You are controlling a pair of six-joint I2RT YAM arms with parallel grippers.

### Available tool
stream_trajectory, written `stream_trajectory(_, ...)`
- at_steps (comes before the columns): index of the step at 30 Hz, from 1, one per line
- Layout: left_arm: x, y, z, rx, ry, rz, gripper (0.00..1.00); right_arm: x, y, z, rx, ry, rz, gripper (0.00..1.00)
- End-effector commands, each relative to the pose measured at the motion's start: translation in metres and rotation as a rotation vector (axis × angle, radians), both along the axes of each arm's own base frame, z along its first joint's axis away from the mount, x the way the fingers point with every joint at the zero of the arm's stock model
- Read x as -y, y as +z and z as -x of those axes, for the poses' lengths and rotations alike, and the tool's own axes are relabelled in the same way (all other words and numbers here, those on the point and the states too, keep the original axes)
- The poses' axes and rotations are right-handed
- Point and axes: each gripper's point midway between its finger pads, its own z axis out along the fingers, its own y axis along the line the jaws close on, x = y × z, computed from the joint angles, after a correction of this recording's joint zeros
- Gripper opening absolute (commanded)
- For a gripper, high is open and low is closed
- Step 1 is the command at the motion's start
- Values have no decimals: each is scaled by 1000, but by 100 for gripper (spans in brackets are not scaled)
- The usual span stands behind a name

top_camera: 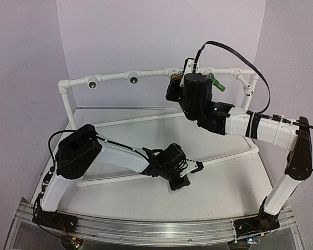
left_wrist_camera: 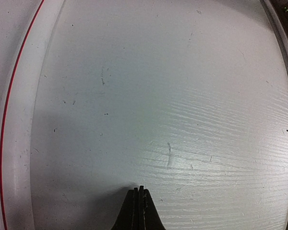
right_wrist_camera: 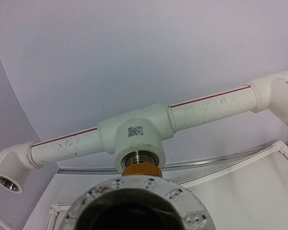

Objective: Install the water faucets
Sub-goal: Screw the water faucet onto the adaptor.

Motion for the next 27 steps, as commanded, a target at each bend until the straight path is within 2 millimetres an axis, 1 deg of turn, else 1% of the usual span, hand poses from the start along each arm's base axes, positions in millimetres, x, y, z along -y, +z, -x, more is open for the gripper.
stream_trajectory(1, -22, -44, 25, -79, -35, -146, 0, 1, 25, -1, 16, 75, -438, 0)
stream_trajectory(4, -21, -44, 25, -82, -35, -144, 0, 9, 25, -4, 9, 93, -532, 0)
stream_trajectory(8, -20, -44, 27, -86, -38, -145, 0, 14, 25, -5, 8, 97, -620, 0)
stream_trajectory(14, -20, -45, 27, -89, -39, -145, 0, 27, 19, -7, 15, 75, -805, 0)
stream_trajectory(19, -20, -45, 29, -96, -43, -146, 0, 31, 17, -11, 14, 86, -972, 0)
stream_trajectory(21, -19, -44, 30, -99, -44, -143, 0, 32, 12, -14, -2, 84, -1045, 0)
stream_trajectory(27, -18, -42, 30, -104, -47, -139, 0, 25, 7, -19, -21, 115, -1211, 0)
